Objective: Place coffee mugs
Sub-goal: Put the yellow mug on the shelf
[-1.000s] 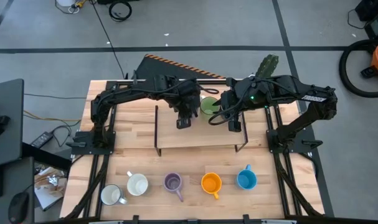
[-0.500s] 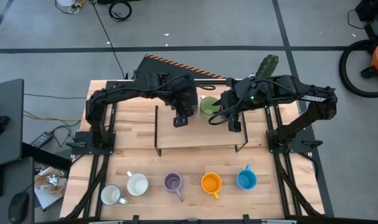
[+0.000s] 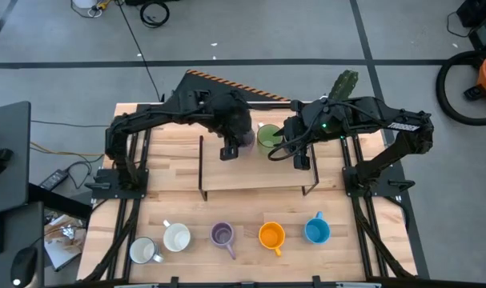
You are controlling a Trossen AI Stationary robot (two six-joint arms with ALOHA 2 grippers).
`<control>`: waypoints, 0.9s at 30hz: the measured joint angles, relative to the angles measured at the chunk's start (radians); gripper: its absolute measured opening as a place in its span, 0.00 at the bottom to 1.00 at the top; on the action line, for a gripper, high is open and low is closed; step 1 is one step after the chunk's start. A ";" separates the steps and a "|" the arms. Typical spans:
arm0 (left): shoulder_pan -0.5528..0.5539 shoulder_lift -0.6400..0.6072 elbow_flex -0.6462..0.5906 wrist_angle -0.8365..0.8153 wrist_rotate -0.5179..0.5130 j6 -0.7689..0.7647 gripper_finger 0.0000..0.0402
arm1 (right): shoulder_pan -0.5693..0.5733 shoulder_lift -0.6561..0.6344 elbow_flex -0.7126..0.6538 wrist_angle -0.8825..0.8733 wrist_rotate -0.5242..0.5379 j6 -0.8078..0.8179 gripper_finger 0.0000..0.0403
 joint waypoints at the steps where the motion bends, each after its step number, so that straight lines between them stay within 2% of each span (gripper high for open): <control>1: 0.006 -0.013 0.000 0.013 -0.001 0.008 0.45 | 0.000 0.000 0.000 -0.001 0.000 0.000 0.35; 4: 0.021 -0.045 -0.007 0.073 0.001 0.018 0.43 | 0.003 -0.007 0.000 -0.010 0.000 0.008 0.35; 6: 0.022 -0.072 -0.054 0.117 0.004 0.019 0.42 | 0.007 -0.017 0.000 -0.025 0.001 0.020 0.35; 9: 0.017 -0.127 -0.187 0.211 0.009 0.026 0.40 | 0.024 -0.032 0.000 -0.049 0.022 0.044 0.35; 16: 0.013 -0.344 -0.516 0.459 0.013 0.015 0.37 | 0.116 -0.060 0.000 -0.065 0.163 0.104 0.35; 20: 0.006 -0.459 -0.642 0.542 0.016 -0.029 0.37 | 0.157 -0.068 -0.020 -0.034 0.200 0.123 0.35; 27: -0.031 -0.626 -0.828 0.643 0.000 -0.079 0.37 | 0.187 -0.093 -0.140 0.015 0.274 0.142 0.35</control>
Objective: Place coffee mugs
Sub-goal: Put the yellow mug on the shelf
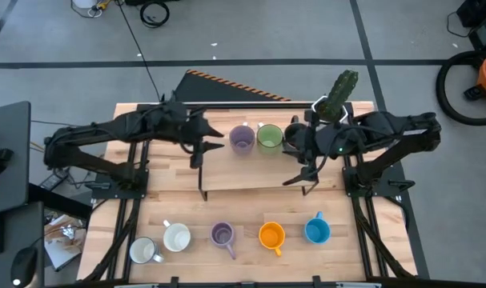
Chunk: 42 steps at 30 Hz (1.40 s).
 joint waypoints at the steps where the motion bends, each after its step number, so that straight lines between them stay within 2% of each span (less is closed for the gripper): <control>1: -0.004 -0.022 -0.028 0.020 -0.003 -0.002 0.37 | 0.004 -0.011 -0.020 0.009 0.013 0.006 0.35; 13: -0.030 -0.256 -0.321 0.163 -0.029 -0.082 0.37 | 0.066 -0.216 -0.320 0.264 0.018 0.064 0.35; 18: -0.074 -0.357 -0.491 0.258 -0.051 -0.134 0.37 | 0.117 -0.214 -0.391 0.304 0.029 0.127 0.35; 21: -0.100 -0.423 -0.591 0.338 -0.097 -0.143 0.37 | 0.149 -0.187 -0.403 0.302 0.078 0.139 0.35; 25: -0.121 -0.507 -0.690 0.446 -0.106 -0.132 0.37 | 0.192 -0.174 -0.407 0.294 0.159 0.133 0.35; 33: -0.136 -0.585 -0.866 0.642 -0.107 -0.064 0.37 | 0.227 -0.244 -0.536 0.302 0.344 0.230 0.35; 37: -0.153 -0.600 -0.960 0.753 -0.107 -0.058 0.37 | 0.227 -0.265 -0.605 0.350 0.330 0.282 0.35; 42: -0.188 -0.630 -1.067 0.913 -0.106 -0.032 0.37 | 0.227 -0.224 -0.585 0.394 0.262 0.337 0.35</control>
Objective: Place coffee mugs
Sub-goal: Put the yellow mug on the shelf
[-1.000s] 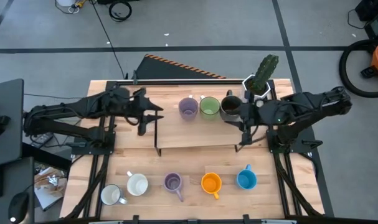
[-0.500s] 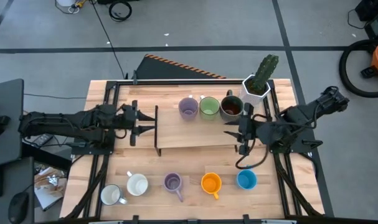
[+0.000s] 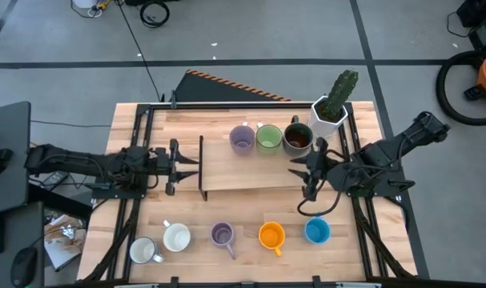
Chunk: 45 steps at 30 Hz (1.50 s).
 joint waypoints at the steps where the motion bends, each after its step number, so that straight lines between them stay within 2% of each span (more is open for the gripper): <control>1: -0.006 -0.008 -0.016 0.018 -0.001 0.006 0.37 | 0.000 0.016 0.012 0.004 -0.014 0.000 0.35; 10: -0.017 -0.027 -0.070 0.050 0.005 0.032 0.37 | 0.004 0.208 0.132 0.003 -0.098 -0.004 0.35; 17: -0.061 -0.025 -0.070 0.035 0.055 -0.011 0.37 | 0.042 0.333 0.249 -0.047 -0.109 0.092 0.35; 24: -0.134 -0.024 -0.070 -0.034 -0.004 -0.028 0.37 | 0.058 0.478 0.399 -0.137 -0.159 0.121 0.35; 33: -0.163 -0.024 -0.070 -0.113 -0.028 -0.104 0.37 | 0.057 0.628 0.654 -0.349 -0.312 0.123 0.35; 37: -0.163 -0.024 -0.070 -0.126 -0.027 -0.108 0.37 | 0.059 0.665 0.672 -0.386 -0.375 0.140 0.35; 42: -0.163 -0.025 -0.070 -0.123 -0.035 -0.100 0.37 | 0.049 0.689 0.672 -0.409 -0.563 0.220 0.35; 45: -0.162 -0.024 -0.070 -0.122 -0.039 -0.099 0.37 | 0.039 0.689 0.672 -0.457 -0.592 0.275 0.35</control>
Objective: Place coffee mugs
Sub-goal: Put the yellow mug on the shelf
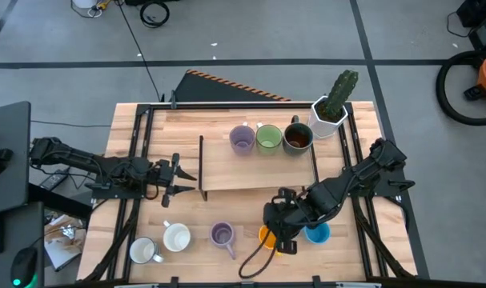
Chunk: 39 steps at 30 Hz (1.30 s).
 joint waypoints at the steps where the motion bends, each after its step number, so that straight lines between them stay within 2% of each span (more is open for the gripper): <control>1: 0.000 0.000 0.000 0.001 0.000 0.000 0.37 | -0.004 0.000 0.000 -0.018 0.015 0.032 0.35; 3: 0.000 0.000 0.000 0.016 0.000 0.000 0.37 | -0.010 0.000 0.000 -0.078 0.053 0.087 0.35; 7: 0.000 0.000 0.000 0.036 0.000 -0.001 0.37 | -0.008 0.006 0.000 -0.125 0.061 0.142 0.35; 18: 0.000 0.000 0.000 0.040 -0.034 -0.004 0.37 | 0.001 0.031 0.001 -0.187 0.043 0.160 0.35; 25: 0.000 0.000 0.000 0.032 -0.034 -0.027 0.37 | 0.030 0.103 0.000 -0.232 -0.008 0.191 0.35; 28: 0.000 0.000 0.000 0.030 -0.034 -0.027 0.37 | 0.042 0.130 -0.001 -0.213 -0.017 0.168 0.35; 32: 0.000 0.000 0.000 0.030 -0.034 -0.027 0.37 | 0.071 0.135 0.000 -0.105 -0.021 0.093 0.35; 39: 0.000 0.000 0.000 0.032 -0.049 -0.026 0.37 | 0.082 0.160 0.024 -0.059 0.028 0.075 0.35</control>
